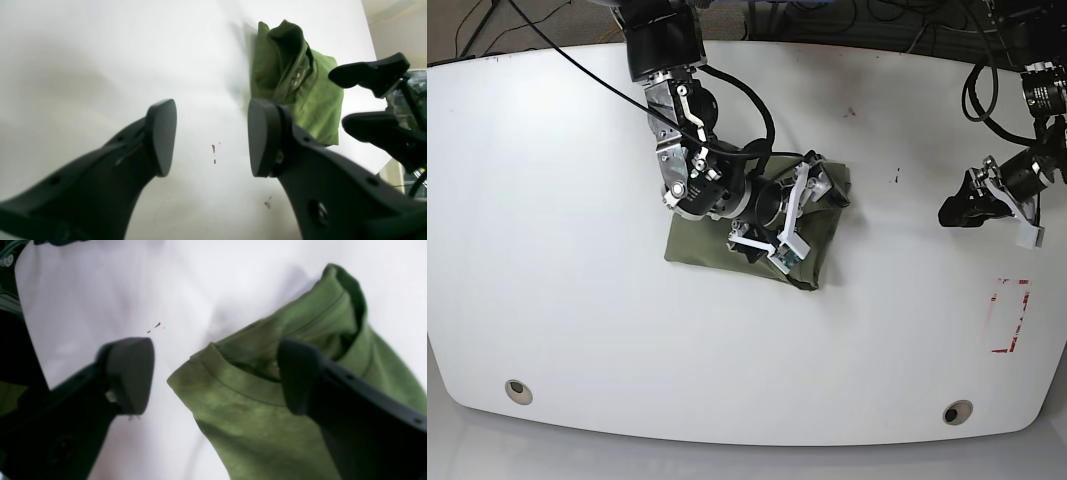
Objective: Layout the t-shirt on the table in an organized manner, then fold the t-shirt properly
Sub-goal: 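Grasp the bundle's sides with both grippers and rotate it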
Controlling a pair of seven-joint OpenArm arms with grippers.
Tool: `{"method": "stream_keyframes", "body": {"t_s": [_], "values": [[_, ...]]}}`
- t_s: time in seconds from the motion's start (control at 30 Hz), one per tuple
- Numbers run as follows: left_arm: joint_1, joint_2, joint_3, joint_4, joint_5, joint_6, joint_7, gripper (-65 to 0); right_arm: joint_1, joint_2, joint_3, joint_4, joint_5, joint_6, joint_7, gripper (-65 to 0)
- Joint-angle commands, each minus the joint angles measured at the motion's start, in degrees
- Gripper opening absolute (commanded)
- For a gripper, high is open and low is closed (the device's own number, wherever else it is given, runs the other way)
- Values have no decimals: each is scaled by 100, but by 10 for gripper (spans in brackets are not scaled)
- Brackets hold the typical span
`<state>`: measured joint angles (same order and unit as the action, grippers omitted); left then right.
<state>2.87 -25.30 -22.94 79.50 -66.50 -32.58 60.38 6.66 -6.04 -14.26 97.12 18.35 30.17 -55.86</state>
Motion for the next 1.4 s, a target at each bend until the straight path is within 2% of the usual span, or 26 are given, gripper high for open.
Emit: {"method": "stream_keyframes", "body": {"t_s": [0.0, 0.13, 0.23, 0.27, 0.3, 0.47, 0.57, 0.7, 0.8, 0.87, 0.93, 1.17, 1.37], "values": [[-116, -112, 74, 159, -132, -43, -117, -332, 104, 2, 24, 376, 104, 29, 148, -117], [-186, -85, 329, 485, -132, -43, -117, -332, 95, 310, 33, 631, 95, 29, 148, -160], [-239, -59, 892, 898, -124, -26, -126, -332, 25, 530, 191, 692, 95, 46, 148, -217], [-309, -6, 1199, 1091, -124, -17, -135, -332, 25, 626, 358, 692, 95, 82, 148, -250], [-336, 2, 1287, 1153, -124, -17, -135, -332, 25, 653, 420, 692, 95, 90, 148, -263], [-547, 134, 2087, 1707, -88, -17, -135, -332, 25, 960, 842, 657, 104, 90, 157, -411], [-670, 310, 2421, 1891, 202, -17, -135, -332, 33, 1119, 973, 543, 104, 99, 342, -491], [-740, 618, 2861, 1944, 817, -17, -135, -351, 209, 1374, 1000, 261, 104, 99, 614, -555], [-758, 820, 3142, 1900, 1257, -26, -143, -401, 288, 1541, 982, -90, 104, 99, 799, -563], [-767, 1005, 3432, 1830, 1810, -35, -187, -446, 429, 1611, 982, -512, 121, 99, 1142, -563], [-767, 1093, 3679, 1759, 2206, -35, -284, -464, 508, 1629, 973, -837, 86, 99, 1449, -564], [-775, 1216, 4443, 1390, 3261, -43, -724, -471, 658, 1787, 965, -1848, -230, 99, 2786, -566], [-784, 1224, 4575, 924, 3595, -61, -882, -471, 693, 1796, 973, -2684, -644, 108, 3594, -568]]}}
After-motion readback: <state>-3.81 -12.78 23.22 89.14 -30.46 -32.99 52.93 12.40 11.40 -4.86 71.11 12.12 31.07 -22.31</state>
